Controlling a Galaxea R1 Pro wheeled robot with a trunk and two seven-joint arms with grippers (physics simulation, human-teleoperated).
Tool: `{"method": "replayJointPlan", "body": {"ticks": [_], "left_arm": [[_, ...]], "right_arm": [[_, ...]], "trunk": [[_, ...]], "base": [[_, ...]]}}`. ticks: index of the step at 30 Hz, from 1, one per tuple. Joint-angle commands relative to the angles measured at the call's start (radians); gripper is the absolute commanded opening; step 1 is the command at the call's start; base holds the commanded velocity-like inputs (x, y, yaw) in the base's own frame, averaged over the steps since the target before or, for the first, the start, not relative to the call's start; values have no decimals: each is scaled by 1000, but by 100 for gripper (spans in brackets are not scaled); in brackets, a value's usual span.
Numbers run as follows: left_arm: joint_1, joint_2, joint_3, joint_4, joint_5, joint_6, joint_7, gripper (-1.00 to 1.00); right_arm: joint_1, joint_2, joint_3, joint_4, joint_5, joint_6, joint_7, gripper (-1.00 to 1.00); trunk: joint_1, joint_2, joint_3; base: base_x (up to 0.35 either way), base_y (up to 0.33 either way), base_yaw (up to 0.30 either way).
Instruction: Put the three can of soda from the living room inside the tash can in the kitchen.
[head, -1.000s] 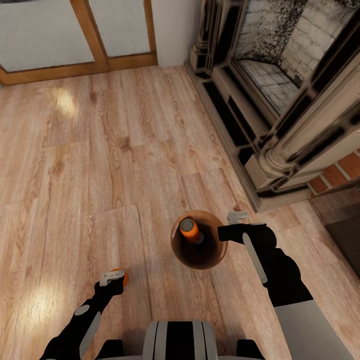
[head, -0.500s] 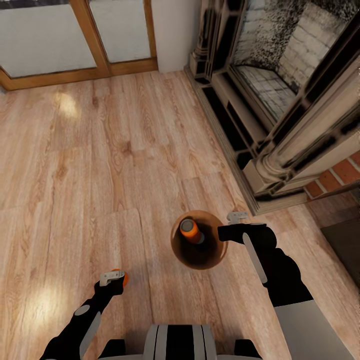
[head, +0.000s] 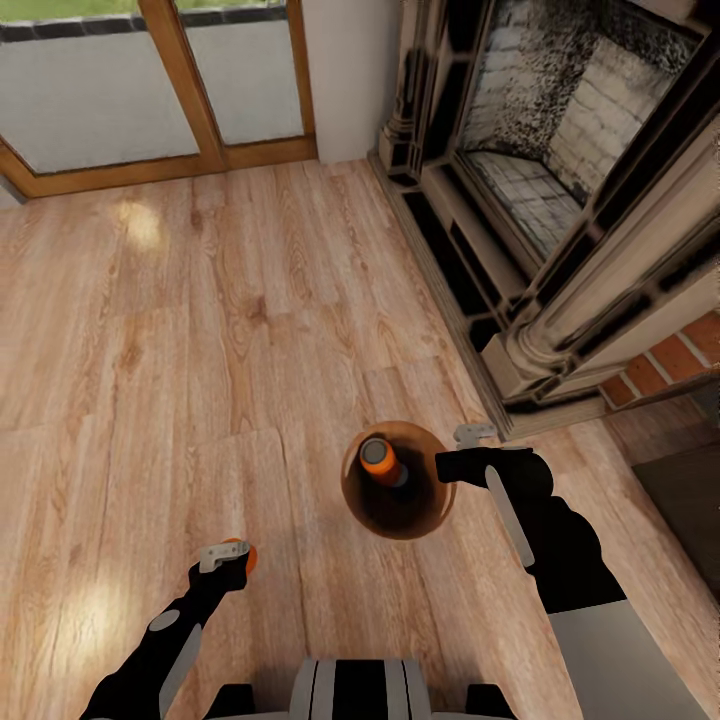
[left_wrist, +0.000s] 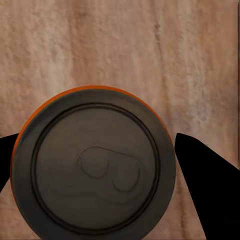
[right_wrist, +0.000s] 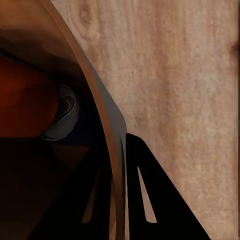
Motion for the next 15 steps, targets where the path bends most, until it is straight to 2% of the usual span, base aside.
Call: {"method": "replayJointPlan", "body": {"ticks": [1, 15], "left_arm": [[0, 0, 0, 0, 0, 0, 0, -100], [0, 0, 0, 0, 1, 0, -1, -100]], "right_arm": [[0, 0, 0, 0, -27, 0, 6, -100], [0, 0, 0, 0, -27, 0, 6, -100]], "trunk": [[-4, 7, 5], [-58, 105, 71]], "base": [[0, 0, 0], [0, 0, 0]]}}
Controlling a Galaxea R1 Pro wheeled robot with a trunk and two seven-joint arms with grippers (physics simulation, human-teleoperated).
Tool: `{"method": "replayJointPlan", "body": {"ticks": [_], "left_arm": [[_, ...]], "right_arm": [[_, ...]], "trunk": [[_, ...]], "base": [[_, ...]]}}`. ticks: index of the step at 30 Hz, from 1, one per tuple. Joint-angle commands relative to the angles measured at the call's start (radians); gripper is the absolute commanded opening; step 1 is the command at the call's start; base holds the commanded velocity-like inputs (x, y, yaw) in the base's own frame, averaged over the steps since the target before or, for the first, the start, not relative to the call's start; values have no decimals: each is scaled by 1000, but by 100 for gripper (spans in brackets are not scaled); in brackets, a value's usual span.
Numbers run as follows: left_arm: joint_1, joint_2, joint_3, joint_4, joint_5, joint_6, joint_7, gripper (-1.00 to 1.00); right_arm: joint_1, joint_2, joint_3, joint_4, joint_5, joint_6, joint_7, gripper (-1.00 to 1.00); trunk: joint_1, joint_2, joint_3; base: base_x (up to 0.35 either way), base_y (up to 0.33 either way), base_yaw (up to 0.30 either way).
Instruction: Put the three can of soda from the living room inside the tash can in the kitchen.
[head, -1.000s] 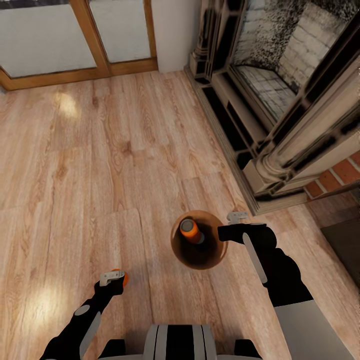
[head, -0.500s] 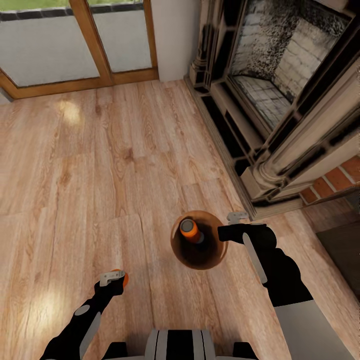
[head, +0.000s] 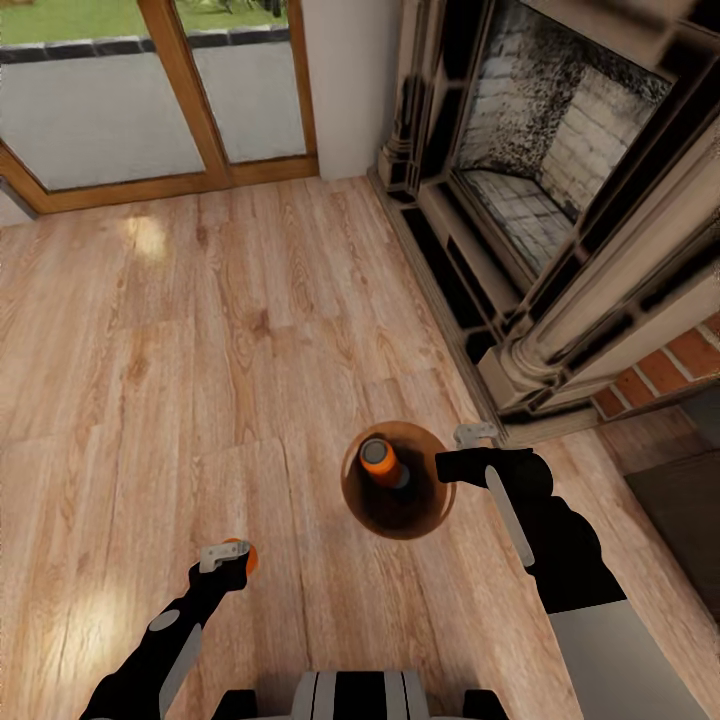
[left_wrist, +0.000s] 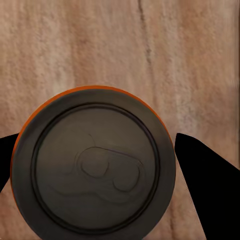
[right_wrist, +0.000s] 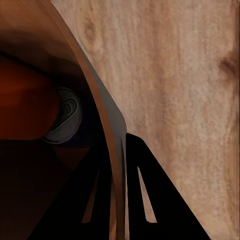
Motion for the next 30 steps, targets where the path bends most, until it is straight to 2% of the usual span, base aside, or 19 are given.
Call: {"method": "replayJointPlan", "body": {"ticks": [1, 17, 30], "left_arm": [[0, 0, 0, -1, 0, 0, 0, -100], [0, 0, 0, -1, 0, 1, -1, -100], [0, 0, -1, -1, 0, 1, -1, -100]], "right_arm": [[0, 0, 0, 0, -27, 0, 6, -100], [0, 0, 0, 0, -27, 0, 6, -100], [0, 0, 0, 3, -25, 0, 6, -100]], "trunk": [[-4, 7, 5], [-65, 119, 81], [-115, 210, 125]], "base": [[0, 0, 0], [0, 0, 0], [0, 0, 0]]}}
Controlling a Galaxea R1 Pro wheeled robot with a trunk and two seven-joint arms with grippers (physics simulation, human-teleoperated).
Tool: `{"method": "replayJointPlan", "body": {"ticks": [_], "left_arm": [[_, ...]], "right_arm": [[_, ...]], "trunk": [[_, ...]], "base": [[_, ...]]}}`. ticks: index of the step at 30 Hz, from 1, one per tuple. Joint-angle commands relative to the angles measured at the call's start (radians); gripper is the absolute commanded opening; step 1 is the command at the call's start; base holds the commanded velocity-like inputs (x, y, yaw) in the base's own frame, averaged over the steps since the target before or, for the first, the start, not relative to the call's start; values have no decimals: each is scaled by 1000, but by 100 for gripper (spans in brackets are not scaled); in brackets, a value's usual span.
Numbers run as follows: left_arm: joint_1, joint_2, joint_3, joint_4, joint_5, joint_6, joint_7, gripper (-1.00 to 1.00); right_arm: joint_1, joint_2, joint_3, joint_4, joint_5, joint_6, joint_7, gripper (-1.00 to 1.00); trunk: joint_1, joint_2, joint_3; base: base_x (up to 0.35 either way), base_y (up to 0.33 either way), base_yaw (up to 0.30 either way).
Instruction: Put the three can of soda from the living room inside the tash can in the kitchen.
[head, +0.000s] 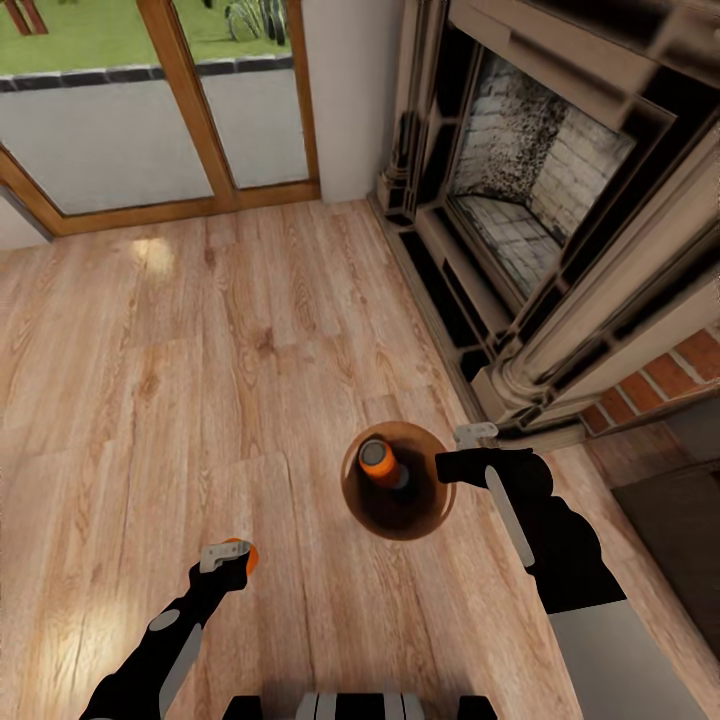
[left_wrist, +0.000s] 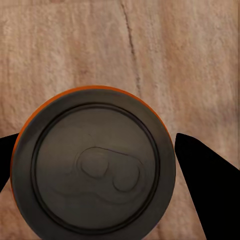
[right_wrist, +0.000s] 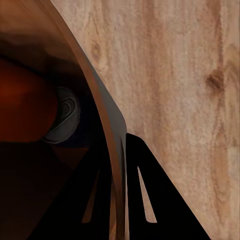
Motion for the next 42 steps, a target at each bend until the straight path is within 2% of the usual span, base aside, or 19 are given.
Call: {"method": "replayJointPlan", "body": {"ticks": [1, 8, 14, 16, 18, 23, 26, 30, 36, 42], "left_arm": [[0, 0, 0, 0, 0, 0, 0, -100], [0, 0, 0, -5, 1, 1, -6, -100], [0, 0, 3, -16, 4, 6, -130, -100], [0, 8, 6, -28, 5, 33, -180, -100], [0, 29, 9, -55, 9, 90, -241, -100], [0, 40, 24, -68, 9, 131, -343, -100], [0, 42, 49, -71, 9, 138, -369, -100], [0, 44, 65, -72, 8, 141, -381, -100], [0, 60, 72, -73, 10, 160, -388, -100], [0, 64, 73, -75, 10, 176, -390, -100]], "right_arm": [[0, 0, 0, 0, -26, 0, 6, -100], [0, 0, -1, 1, -25, 0, 6, -100], [0, 0, 1, 28, -23, -1, 5, -100], [0, 0, 1, 51, -23, -2, 4, -100], [0, 1, 1, 67, -23, -7, 3, -100], [0, 2, 1, 74, -23, -10, 3, -100], [0, 2, 1, 75, -23, -10, 3, -100], [0, 2, 1, 75, -23, -10, 3, -100], [0, 2, 1, 76, -23, -10, 3, -100], [0, 2, 1, 76, -23, -10, 3, -100]], "trunk": [[-4, 7, 3], [-31, 56, 25], [-54, 98, 44], [-61, 112, 50], [-69, 126, 57], [-88, 161, 72], [-100, 182, 82], [-115, 210, 94], [-138, 252, 113], [-161, 294, 132]], "base": [[0, 0, 0], [0, 0, 0], [0, 0, 0], [0, 0, 0], [0, 0, 0], [0, 0, 0], [0, 0, 0], [0, 0, 0], [0, 0, 0], [0, 0, 0]]}}
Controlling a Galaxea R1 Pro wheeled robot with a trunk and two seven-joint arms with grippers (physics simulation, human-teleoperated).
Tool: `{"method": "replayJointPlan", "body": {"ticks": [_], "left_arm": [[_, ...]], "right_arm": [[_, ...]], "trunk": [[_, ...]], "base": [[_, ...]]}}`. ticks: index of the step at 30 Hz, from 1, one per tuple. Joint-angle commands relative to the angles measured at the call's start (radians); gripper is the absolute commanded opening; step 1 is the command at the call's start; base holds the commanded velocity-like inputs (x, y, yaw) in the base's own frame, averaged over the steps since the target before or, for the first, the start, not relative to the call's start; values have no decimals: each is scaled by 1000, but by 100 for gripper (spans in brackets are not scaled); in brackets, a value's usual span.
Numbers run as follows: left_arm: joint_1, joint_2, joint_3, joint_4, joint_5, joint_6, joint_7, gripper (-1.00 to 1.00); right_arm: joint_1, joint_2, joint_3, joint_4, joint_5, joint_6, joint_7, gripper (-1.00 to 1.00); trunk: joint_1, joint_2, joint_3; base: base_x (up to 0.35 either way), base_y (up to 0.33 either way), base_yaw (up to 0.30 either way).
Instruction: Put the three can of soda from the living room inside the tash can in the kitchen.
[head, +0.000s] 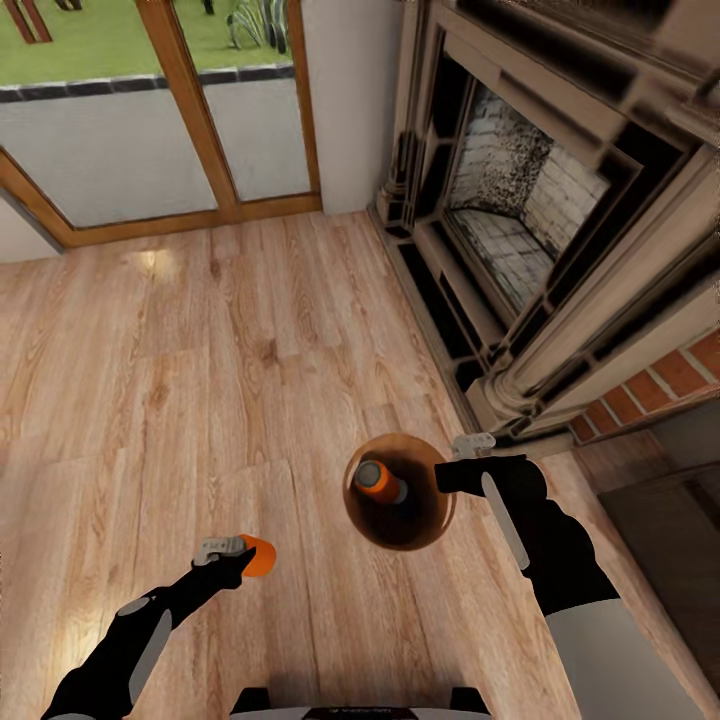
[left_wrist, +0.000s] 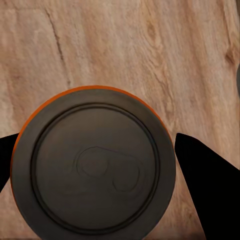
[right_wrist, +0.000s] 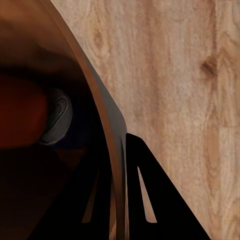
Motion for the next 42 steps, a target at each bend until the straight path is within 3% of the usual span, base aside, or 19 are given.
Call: {"method": "replayJointPlan", "body": {"ticks": [1, 5, 8, 13, 29, 35, 39, 40, 41, 42], "left_arm": [[0, 0, 0, 0, 0, 1, 0, -100], [0, 1, 0, 0, 0, 5, -28, -100], [0, 1, 0, 0, -2, 11, -81, -100], [0, 3, 2, -1, -3, 59, -137, -100], [0, 15, 10, -2, -2, 65, -163, -100], [0, 16, 30, -23, -2, 66, -206, -100], [0, 32, 45, -45, -3, 67, -317, -100], [0, 45, 74, -48, -2, 69, -381, -100], [0, 56, 142, -53, -2, 135, -492, -100], [0, 58, 157, -61, -3, 177, -530, -100]], "right_arm": [[0, 0, 0, 0, -26, 0, 6, -100], [0, 0, 0, 3, -25, 0, 6, -100], [0, 0, 1, 17, -26, 0, 6, -100], [0, 0, 1, 31, -28, -1, 6, -100], [0, 1, 1, 32, -29, -1, 6, -100], [0, 2, 1, 33, -29, -1, 6, -100], [0, 2, 1, 38, -27, -1, 5, -100], [0, 2, 1, 58, -25, -2, 5, -100], [0, 2, 1, 98, -23, -31, 4, -100], [0, 2, 1, 117, -22, -54, 4, -100]], "trunk": [[-4, 7, 3], [-19, 35, 16], [-31, 56, 25], [-50, 91, 41], [-111, 203, 91], [-111, 203, 91], [-111, 203, 91], [-111, 203, 91], [-111, 203, 91], [-111, 203, 91]], "base": [[0, 0, 0], [0, 0, 0], [0, 0, 0], [0, 0, 0], [0, 0, 0], [0, 0, 0], [0, 0, 0], [0, 0, 0], [0, 0, 0], [0, 0, 0]]}}
